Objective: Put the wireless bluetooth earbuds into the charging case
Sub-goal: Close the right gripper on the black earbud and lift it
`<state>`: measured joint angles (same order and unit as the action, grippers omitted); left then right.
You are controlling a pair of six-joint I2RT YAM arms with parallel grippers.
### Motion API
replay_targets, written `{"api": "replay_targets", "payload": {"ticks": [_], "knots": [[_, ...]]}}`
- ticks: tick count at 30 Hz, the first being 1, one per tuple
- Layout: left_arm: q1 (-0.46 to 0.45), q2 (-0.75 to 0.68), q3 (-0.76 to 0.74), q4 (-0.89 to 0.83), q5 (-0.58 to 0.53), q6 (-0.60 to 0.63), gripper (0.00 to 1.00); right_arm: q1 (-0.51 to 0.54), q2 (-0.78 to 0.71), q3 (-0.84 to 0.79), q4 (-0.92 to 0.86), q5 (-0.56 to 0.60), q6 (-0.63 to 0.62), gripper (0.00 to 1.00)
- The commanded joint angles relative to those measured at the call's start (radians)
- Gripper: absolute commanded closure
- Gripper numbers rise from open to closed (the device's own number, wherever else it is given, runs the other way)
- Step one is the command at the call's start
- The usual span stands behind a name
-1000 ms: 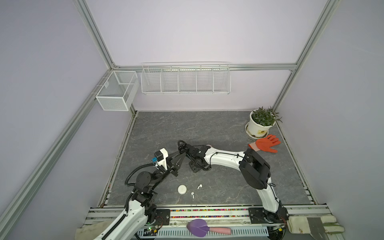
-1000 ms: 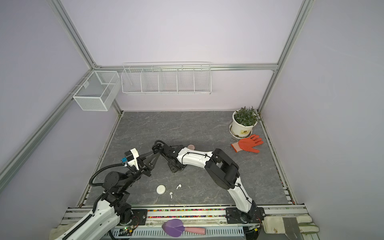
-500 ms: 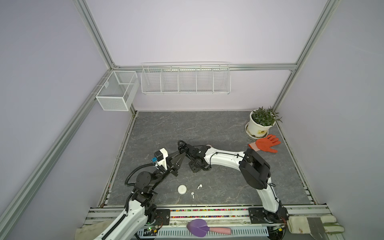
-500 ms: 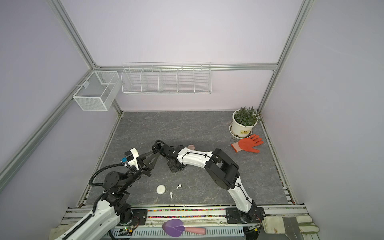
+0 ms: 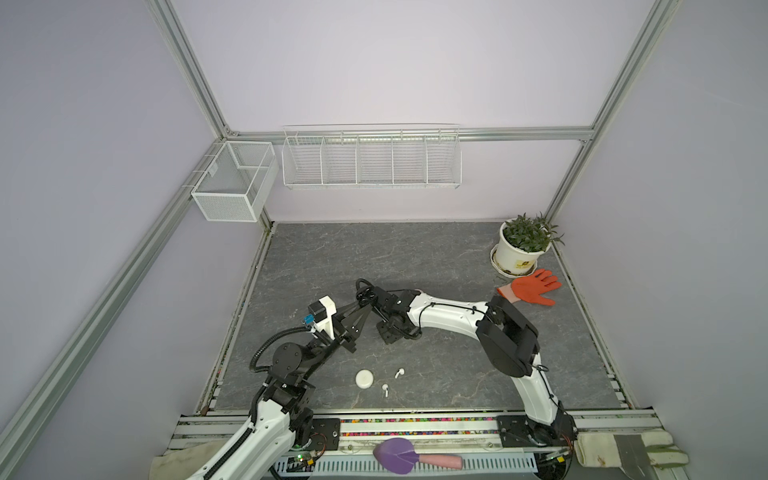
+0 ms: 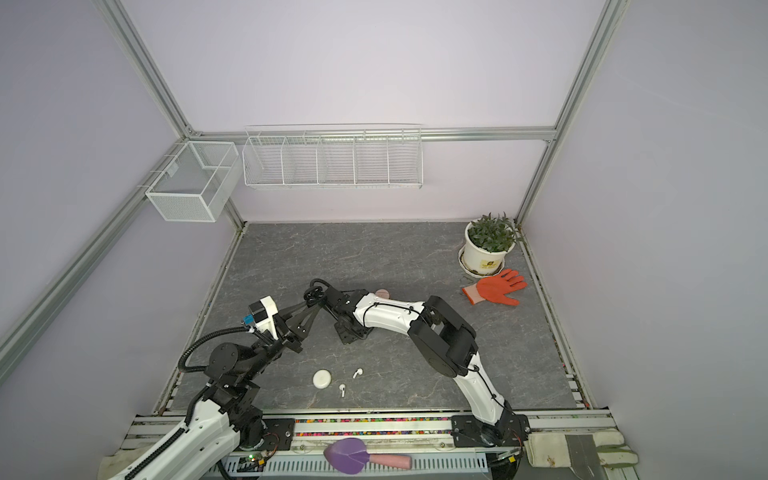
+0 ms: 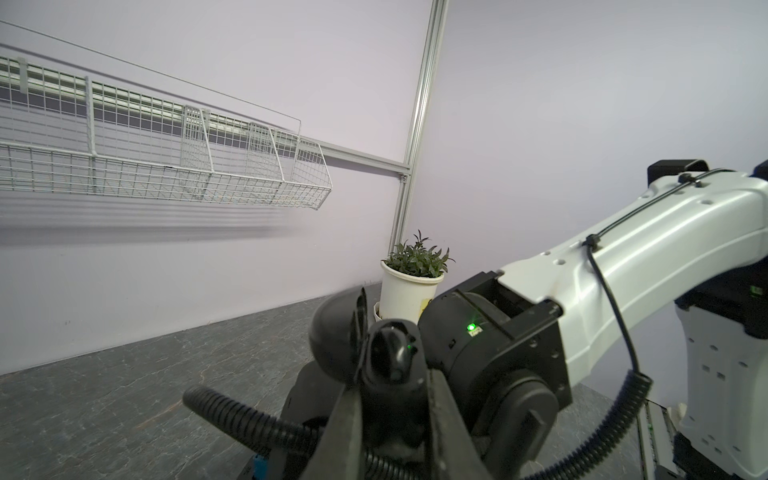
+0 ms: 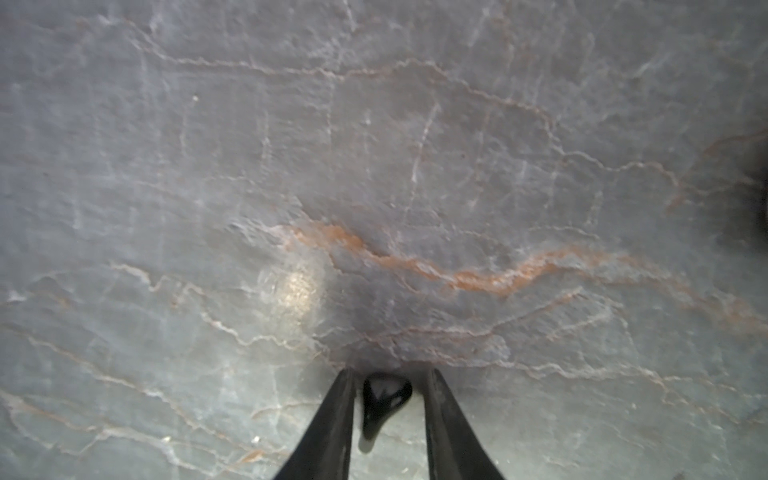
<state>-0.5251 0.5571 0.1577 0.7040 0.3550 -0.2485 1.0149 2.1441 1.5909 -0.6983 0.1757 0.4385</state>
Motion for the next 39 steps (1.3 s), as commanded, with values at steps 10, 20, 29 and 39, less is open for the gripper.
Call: {"api": "replay_targets", "payload": {"ticks": [10, 20, 29, 39], "knots": [[-0.004, 0.001, -0.012, 0.016, -0.015, 0.020, 1.00, -0.009, 0.040, 0.023, -0.003, -0.031, 0.022, 0.73], [-0.004, 0.003, -0.014, 0.016, -0.021, 0.017, 1.00, -0.009, 0.034, 0.025, -0.007, -0.031, 0.022, 0.76], [-0.004, 0.006, -0.012, 0.016, -0.022, 0.015, 1.00, -0.012, 0.009, 0.022, -0.009, -0.028, 0.023, 0.79], [-0.005, 0.001, -0.012, 0.010, -0.025, 0.015, 1.00, -0.035, -0.060, -0.021, 0.023, -0.040, 0.032, 0.81]]}}
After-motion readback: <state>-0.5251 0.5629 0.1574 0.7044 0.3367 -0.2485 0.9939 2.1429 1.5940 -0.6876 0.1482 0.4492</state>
